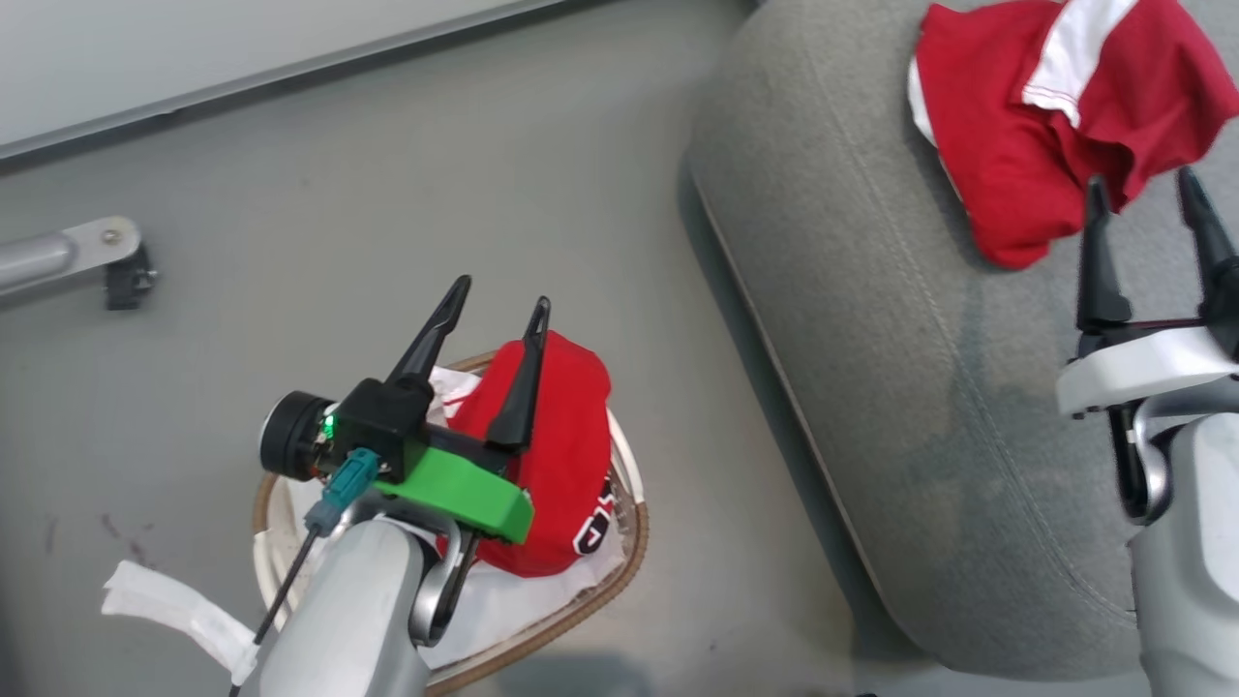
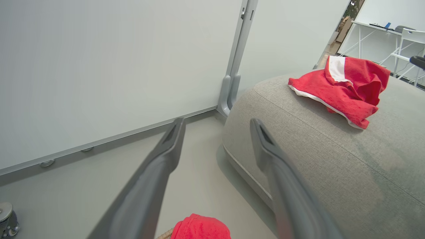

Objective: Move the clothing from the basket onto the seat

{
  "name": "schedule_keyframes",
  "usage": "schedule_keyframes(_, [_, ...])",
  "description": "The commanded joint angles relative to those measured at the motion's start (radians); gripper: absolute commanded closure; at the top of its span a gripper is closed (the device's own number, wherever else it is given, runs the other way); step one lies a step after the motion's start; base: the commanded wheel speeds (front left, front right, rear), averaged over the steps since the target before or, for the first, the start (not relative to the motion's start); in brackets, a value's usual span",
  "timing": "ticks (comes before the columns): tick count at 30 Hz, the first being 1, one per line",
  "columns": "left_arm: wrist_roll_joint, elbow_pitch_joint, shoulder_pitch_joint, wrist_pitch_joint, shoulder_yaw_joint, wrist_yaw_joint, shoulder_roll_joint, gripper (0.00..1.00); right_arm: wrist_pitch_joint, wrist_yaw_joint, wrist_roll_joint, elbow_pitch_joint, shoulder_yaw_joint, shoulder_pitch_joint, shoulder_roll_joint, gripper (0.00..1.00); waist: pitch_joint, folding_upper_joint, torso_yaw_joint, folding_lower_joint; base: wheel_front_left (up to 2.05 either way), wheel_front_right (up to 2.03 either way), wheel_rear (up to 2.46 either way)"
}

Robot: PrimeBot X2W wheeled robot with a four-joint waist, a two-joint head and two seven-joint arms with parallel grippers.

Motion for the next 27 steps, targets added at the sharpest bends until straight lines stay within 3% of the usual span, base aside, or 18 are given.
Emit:
schedule_keyframes(1, [0.008,0.007,0.023,0.001,0.019,-0.003,-0.001,0.0,-0.002,-0.002,0.024,-0.007,0.023,0.02,-0.003,0.0,-0.069,0.0,0.084,0.0,0.0,0.0,0.0])
schedule_keyframes(9, [0.052,0.043,0.077,0.001,0.168,0.004,-0.019,0.0,-0.002,-0.002,0.075,-0.013,0.161,0.031,0.024,0.0,-0.116,0.0,0.189,0.0,0.0,0.0,0.0])
schedule_keyframes(15, [0.069,0.068,0.103,0.001,0.272,0.012,-0.027,0.0,-0.002,-0.002,0.095,-0.003,0.182,0.042,0.054,0.0,-0.133,0.0,0.247,0.0,0.0,0.0,0.0])
schedule_keyframes(27, [0.103,0.09,0.191,0.001,0.401,0.01,-0.033,0.0,-0.002,-0.002,0.086,0.036,0.191,0.14,0.078,0.0,-0.216,0.0,0.268,0.0,0.0,0.0,0.0])
